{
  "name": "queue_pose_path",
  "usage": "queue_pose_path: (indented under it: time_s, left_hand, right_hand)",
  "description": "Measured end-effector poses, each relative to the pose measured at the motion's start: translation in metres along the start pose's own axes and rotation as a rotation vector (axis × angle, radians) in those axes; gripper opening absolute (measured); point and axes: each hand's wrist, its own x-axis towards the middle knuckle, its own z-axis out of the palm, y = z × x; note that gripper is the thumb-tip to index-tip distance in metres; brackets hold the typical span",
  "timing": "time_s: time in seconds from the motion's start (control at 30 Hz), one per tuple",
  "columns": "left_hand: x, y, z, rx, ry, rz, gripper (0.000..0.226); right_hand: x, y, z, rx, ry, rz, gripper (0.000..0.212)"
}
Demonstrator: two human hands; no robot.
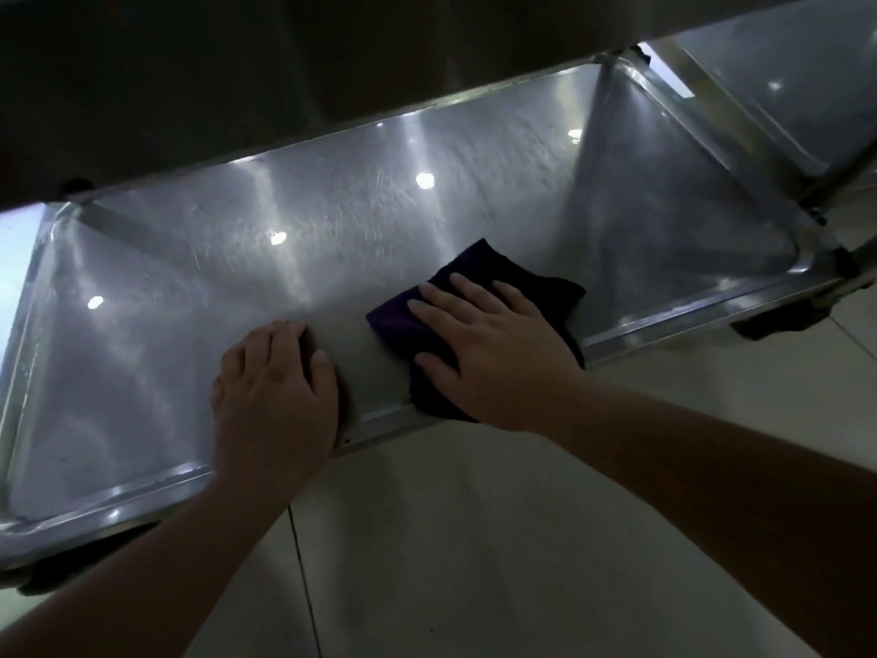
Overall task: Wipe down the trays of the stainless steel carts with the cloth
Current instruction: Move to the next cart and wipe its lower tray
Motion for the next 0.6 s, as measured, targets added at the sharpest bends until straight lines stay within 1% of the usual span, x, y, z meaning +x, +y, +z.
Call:
queue_pose_path:
  time_s: [0.07, 0.13, 0.27, 0.4, 0.5, 0.6]
  left_hand:
    - [0.001, -0.004, 0.000, -0.003, -0.006, 0.012, 0.054]
    - [0.001, -0.005, 0.000, 0.001, 0.002, 0.020, 0.054]
    - [0.001, -0.004, -0.001, 0.007, 0.018, 0.009, 0.053]
    - [0.002, -0.001, 0.000, 0.024, 0.017, -0.003, 0.052]
    - [0.001, 0.003, 0.001, 0.017, 0.032, -0.025, 0.050]
    - [0.000, 0.004, 0.001, 0.020, 0.037, -0.030, 0.047]
  right_hand:
    - [0.003, 0.010, -0.002, -0.006, -0.011, -0.031, 0.063]
    - [0.007, 0.035, -0.006, -0.011, 0.013, 0.034, 0.065]
    - [0.022, 0.125, -0.026, 0.004, 0.088, 0.310, 0.070]
    - [0.001, 0.209, -0.049, 0.046, 0.142, 0.606, 0.059]
    - [-0.026, 0.221, -0.048, 0.036, 0.192, 0.758, 0.063]
    - [-0.041, 0.194, -0.041, 0.022, 0.245, 0.846, 0.064]
